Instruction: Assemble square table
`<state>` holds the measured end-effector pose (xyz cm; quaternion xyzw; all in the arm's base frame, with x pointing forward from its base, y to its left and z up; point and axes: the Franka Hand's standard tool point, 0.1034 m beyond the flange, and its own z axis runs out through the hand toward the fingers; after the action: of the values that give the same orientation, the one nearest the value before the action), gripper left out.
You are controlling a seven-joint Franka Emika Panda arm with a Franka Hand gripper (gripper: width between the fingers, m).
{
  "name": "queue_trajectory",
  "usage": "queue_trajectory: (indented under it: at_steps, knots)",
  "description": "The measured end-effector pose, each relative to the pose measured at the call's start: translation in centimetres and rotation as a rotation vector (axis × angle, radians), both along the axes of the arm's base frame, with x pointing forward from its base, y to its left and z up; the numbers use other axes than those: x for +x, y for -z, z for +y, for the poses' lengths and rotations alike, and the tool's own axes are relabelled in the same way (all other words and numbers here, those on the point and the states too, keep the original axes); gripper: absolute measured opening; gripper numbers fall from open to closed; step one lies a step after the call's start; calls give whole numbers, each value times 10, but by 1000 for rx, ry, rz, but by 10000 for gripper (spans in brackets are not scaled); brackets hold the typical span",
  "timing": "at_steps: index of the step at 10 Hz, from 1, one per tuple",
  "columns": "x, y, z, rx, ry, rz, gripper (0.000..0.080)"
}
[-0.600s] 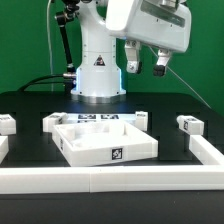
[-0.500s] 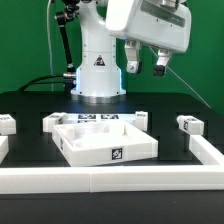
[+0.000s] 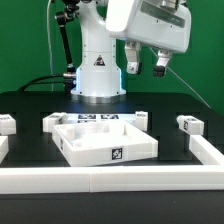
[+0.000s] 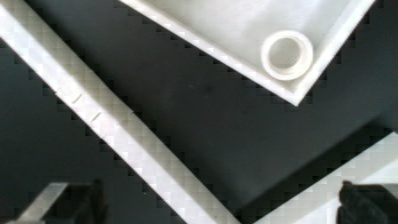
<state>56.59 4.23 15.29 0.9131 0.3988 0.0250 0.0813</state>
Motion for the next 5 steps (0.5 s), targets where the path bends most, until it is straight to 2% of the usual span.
queue_trajectory:
  at_steps: [3,5]
  knots:
    - [-9,13,-16,-28,-326,58,650]
    - [-11,16,-18,-43,-459,81,649]
